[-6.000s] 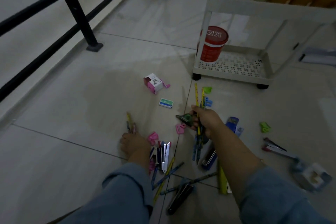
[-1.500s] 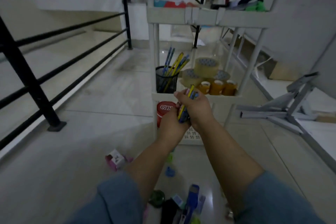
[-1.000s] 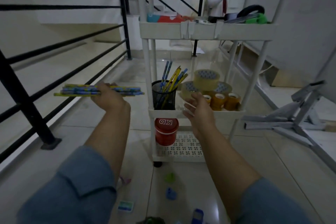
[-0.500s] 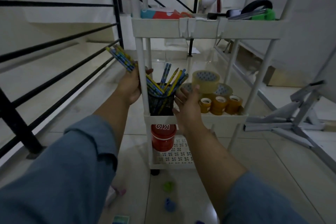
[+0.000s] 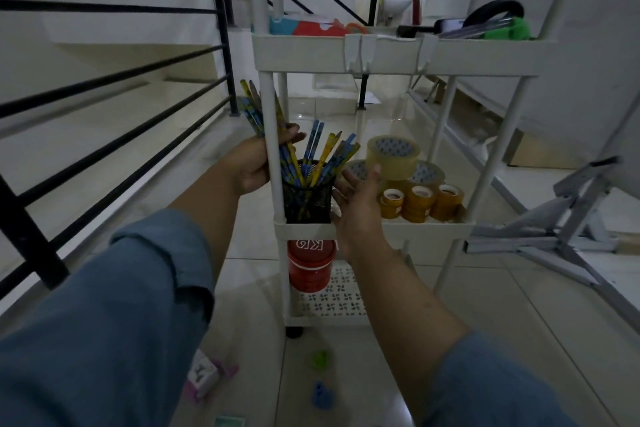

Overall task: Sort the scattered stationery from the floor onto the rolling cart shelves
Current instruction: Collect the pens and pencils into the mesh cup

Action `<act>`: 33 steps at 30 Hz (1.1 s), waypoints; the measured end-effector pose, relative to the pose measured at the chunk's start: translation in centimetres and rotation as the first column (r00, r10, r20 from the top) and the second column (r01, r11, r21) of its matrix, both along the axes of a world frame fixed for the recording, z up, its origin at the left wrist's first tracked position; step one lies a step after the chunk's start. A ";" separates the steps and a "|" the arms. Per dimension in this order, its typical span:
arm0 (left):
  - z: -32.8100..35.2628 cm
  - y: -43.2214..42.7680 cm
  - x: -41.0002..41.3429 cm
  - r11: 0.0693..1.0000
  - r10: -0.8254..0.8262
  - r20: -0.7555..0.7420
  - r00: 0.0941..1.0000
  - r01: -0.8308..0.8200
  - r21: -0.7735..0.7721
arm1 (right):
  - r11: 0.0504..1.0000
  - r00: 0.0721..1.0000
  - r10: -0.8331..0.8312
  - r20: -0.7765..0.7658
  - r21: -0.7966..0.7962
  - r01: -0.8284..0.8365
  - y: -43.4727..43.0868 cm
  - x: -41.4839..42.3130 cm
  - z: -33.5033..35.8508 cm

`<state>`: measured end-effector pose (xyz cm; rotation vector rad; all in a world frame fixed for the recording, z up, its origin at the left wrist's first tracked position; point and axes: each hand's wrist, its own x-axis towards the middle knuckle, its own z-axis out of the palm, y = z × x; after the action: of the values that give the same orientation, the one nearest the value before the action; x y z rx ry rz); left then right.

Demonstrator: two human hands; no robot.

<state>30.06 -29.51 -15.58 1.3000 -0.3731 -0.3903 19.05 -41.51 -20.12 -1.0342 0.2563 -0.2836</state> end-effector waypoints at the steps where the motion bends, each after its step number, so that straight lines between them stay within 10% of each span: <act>1: 0.2 0.0 0.0 1.000 -0.012 0.008 1.000 0.012 -0.007 | 1.000 1.000 0.001 0.000 0.002 -0.001 0.0 0.0 0.0; 11: 1.9 -0.9 1.6 0.969 0.017 0.026 1.000 -0.010 -0.246 | 1.000 1.000 0.004 0.011 0.020 -0.004 -0.8 0.4 0.5; 19: 1.7 -0.6 1.5 1.000 -0.001 0.084 0.996 0.000 0.015 | 1.000 1.000 -0.005 -0.001 0.028 0.005 -1.0 0.4 0.3; 33: 2.7 -0.4 1.4 0.982 0.171 0.147 0.974 -0.156 -0.109 | 0.997 0.998 -0.060 0.022 -0.046 0.061 -0.4 -0.6 0.0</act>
<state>31.48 -29.89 -12.89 1.2591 -0.4074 -0.1299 18.43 -41.89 -20.10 -1.0703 0.2635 -0.3561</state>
